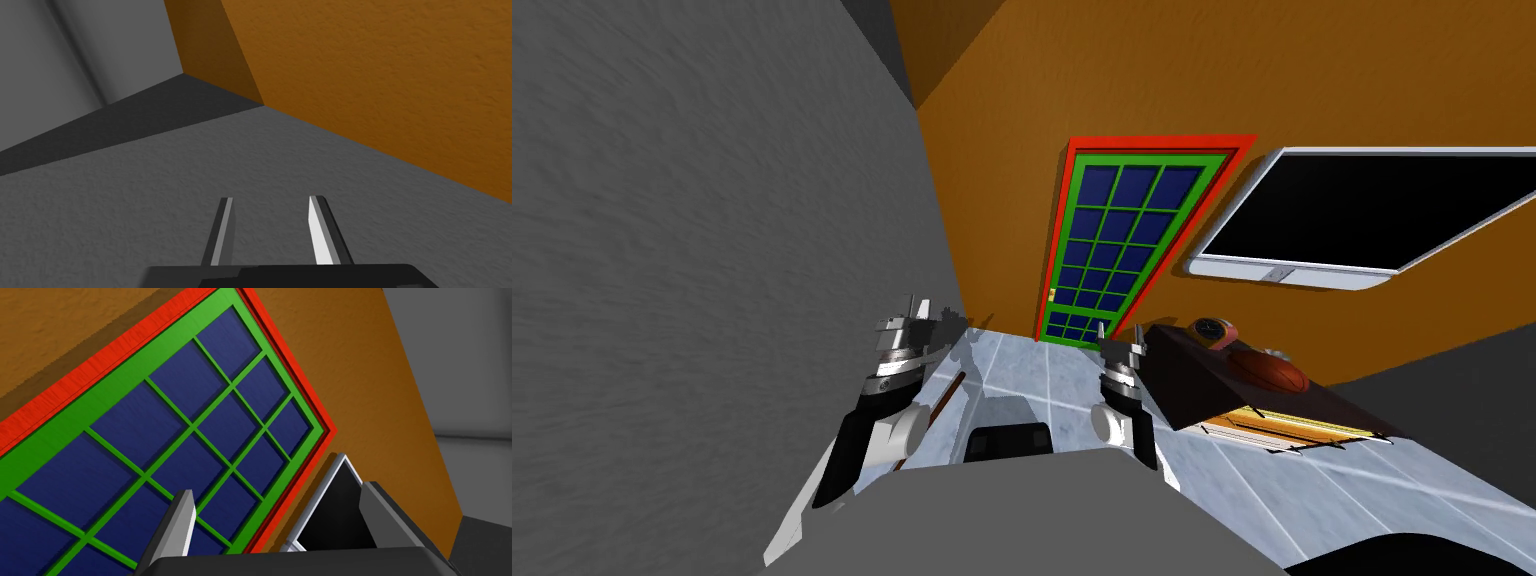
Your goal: Pull the door open
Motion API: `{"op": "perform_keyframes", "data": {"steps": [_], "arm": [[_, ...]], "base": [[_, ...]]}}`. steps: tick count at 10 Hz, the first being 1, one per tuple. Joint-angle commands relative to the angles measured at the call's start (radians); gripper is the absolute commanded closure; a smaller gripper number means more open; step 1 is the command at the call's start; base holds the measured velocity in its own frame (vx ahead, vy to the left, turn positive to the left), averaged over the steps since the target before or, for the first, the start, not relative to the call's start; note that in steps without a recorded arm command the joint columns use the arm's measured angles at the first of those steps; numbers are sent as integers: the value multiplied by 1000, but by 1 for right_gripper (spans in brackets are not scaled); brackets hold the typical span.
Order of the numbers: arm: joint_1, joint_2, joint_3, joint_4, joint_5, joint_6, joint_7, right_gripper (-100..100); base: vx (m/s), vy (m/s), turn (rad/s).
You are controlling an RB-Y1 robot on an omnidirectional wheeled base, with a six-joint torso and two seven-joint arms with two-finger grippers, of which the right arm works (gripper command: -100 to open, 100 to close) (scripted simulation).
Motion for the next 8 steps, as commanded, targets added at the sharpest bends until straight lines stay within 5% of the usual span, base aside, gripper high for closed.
{"op": "perform_keyframes", "data": {"steps": [1, 8], "arm": [[-3, -11, 3, 44, -31, -17, -38, -100], [-24, -54, 16, 230, -169, -69, -189, -100]], "base": [[91, -16, 172], [95, -33, 194]]}}
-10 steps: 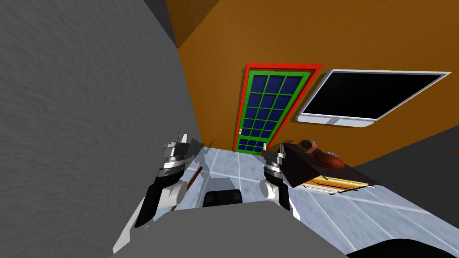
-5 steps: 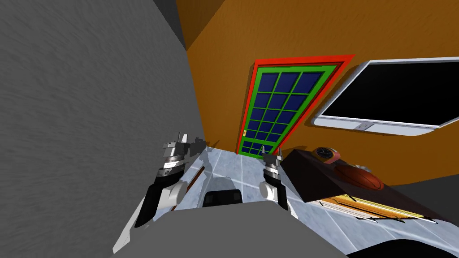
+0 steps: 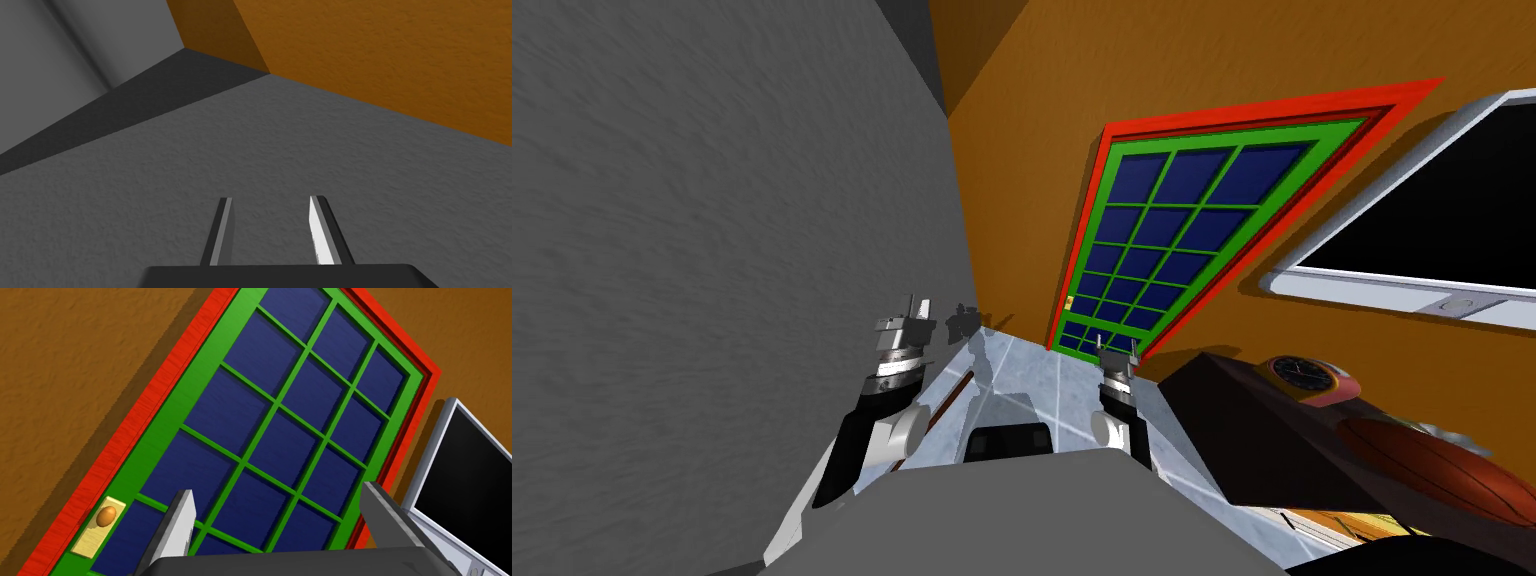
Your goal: Pull the door open
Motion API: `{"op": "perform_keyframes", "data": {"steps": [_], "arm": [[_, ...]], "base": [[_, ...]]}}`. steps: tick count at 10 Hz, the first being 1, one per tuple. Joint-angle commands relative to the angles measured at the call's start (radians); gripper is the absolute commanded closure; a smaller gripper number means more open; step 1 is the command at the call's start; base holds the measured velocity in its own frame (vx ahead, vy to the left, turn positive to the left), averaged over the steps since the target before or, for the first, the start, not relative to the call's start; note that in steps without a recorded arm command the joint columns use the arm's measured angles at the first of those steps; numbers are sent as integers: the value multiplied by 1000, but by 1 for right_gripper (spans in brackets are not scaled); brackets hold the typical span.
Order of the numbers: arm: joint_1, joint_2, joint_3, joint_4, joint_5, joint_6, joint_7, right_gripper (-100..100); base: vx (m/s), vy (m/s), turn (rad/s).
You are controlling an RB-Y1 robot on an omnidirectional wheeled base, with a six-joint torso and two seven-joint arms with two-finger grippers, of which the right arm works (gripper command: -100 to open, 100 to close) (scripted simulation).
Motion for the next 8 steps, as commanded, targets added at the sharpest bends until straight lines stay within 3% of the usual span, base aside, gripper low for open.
{"op": "perform_keyframes", "data": {"steps": [1, 8], "arm": [[-4, -12, 0, 40, -36, -8, -39, -100], [-26, -55, 14, 236, -181, -63, -199, -100]], "base": [[99, -32, 206], [85, -44, 198]]}}
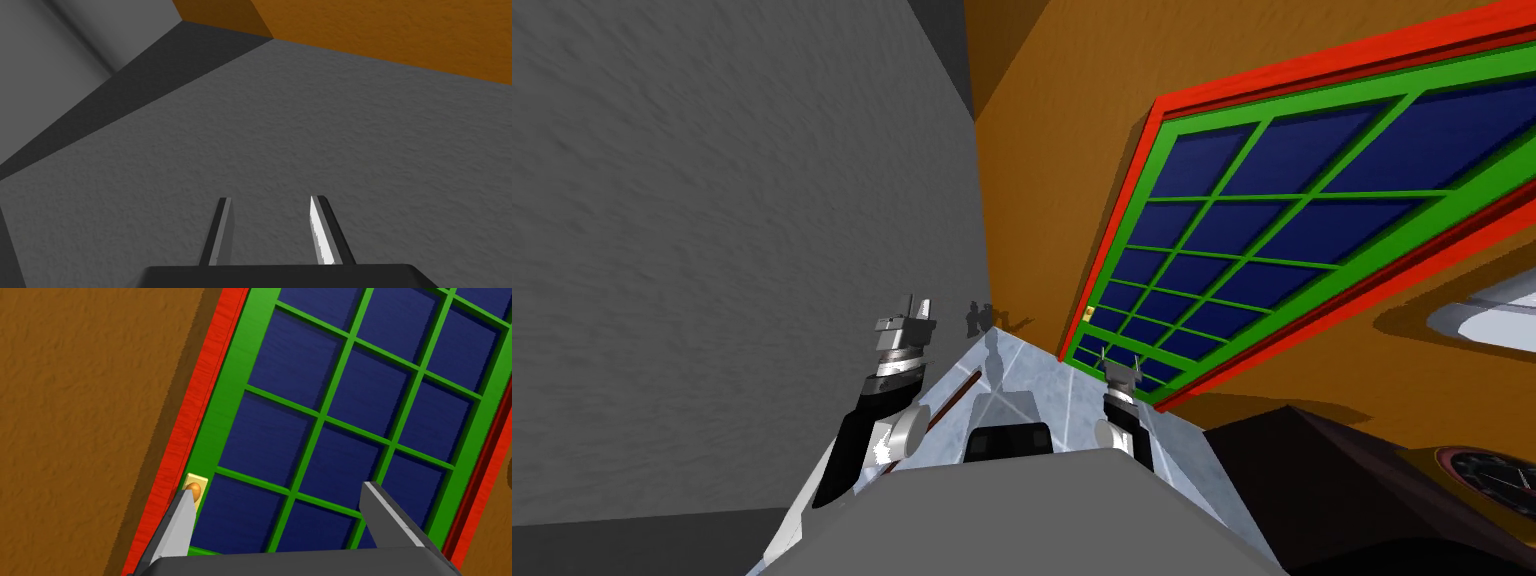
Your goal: Pull the door open
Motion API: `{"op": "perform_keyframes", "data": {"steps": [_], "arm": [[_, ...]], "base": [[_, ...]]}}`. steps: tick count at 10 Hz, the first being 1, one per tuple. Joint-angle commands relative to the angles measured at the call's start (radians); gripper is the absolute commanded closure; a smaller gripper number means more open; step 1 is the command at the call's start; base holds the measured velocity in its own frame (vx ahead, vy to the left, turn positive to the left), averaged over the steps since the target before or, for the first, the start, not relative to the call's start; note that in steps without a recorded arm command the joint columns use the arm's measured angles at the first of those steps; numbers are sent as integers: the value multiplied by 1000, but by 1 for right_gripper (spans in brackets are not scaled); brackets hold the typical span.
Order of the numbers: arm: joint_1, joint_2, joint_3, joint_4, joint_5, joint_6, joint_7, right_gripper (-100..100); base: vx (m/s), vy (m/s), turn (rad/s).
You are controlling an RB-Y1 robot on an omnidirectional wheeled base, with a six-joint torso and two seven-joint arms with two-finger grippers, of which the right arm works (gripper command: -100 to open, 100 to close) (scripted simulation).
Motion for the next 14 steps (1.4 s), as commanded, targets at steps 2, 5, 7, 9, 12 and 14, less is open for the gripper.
{"op": "perform_keyframes", "data": {"steps": [2, 5, 7, 9, 12, 14], "arm": [[-6, -13, 9, 76, -52, -26, -62, -100], [-16, -31, 15, 158, -113, -48, -129, -100], [-22, -43, 19, 212, -153, -64, -173, -100], [-28, -54, 22, 264, -192, -78, -216, -100], [-36, -70, 28, 341, -249, -99, -278, -100], [-39, -76, 29, 365, -266, -106, -298, -100]], "base": [[88, -50, 191], [87, -59, 198], [86, -52, 204], [68, -65, 192], [70, -66, 177], [40, -40, 74]]}}
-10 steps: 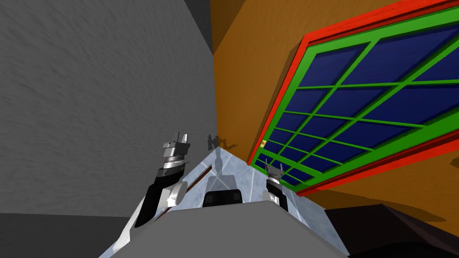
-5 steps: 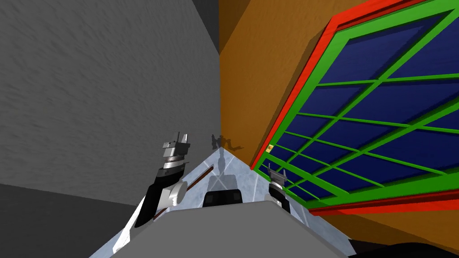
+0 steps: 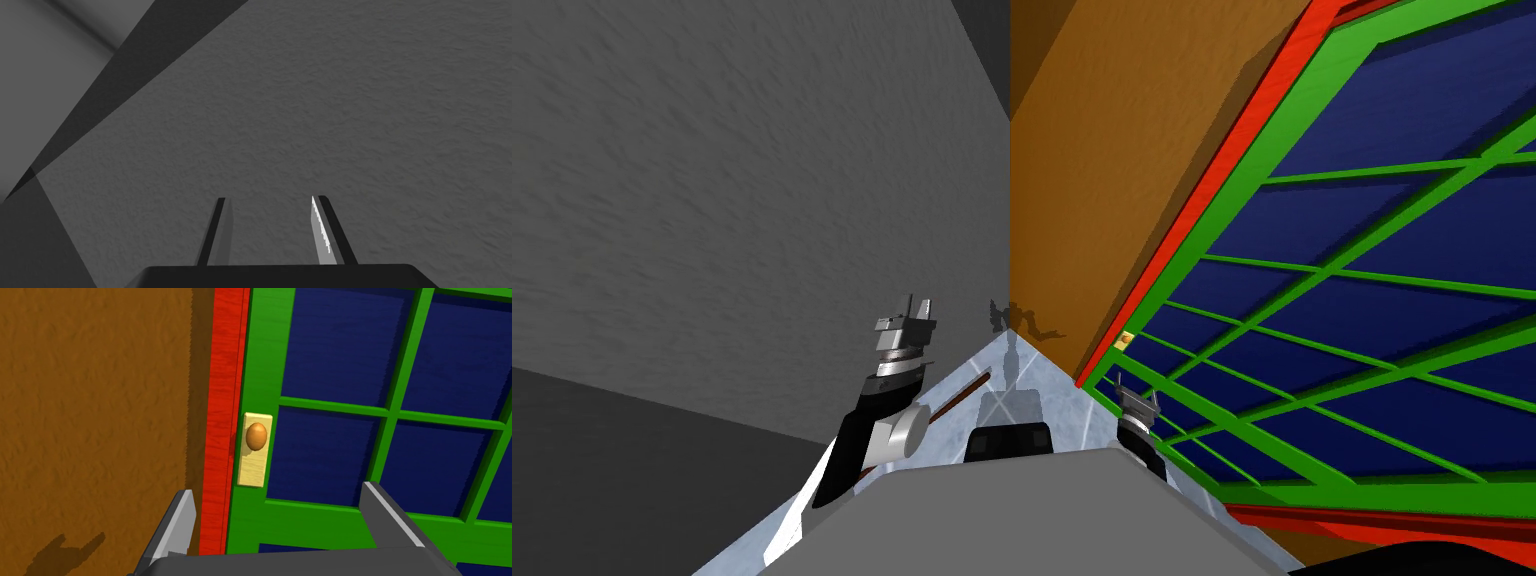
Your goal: Pull the door open
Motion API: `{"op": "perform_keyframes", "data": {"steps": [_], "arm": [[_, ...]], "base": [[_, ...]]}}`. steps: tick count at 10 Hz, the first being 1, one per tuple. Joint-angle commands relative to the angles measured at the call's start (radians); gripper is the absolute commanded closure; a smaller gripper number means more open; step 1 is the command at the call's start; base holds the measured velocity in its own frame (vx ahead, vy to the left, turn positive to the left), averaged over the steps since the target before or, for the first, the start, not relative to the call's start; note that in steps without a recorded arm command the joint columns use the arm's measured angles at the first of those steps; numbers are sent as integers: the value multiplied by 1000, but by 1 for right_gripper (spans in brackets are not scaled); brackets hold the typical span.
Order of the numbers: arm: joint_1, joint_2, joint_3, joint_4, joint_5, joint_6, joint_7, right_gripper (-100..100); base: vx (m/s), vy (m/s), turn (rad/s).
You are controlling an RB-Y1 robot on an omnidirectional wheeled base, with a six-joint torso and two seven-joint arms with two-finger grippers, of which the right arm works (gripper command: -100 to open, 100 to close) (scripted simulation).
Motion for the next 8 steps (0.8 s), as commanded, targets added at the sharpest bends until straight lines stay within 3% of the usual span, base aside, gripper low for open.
{"op": "perform_keyframes", "data": {"steps": [1, 3, 6, 7, 8], "arm": [[-11, -8, 3, 46, -26, -13, -34, -100], [-14, -13, 4, 69, -43, -20, -53, -100], [-24, -32, 11, 156, -108, -44, -124, -100], [-24, -32, 11, 156, -108, -44, -124, -100], [-28, -40, 13, 196, -137, -55, -156, -100]], "base": [[54, -54, 161], [54, -58, 130], [56, -58, 186], [63, -82, 96], [62, -85, 171]]}}
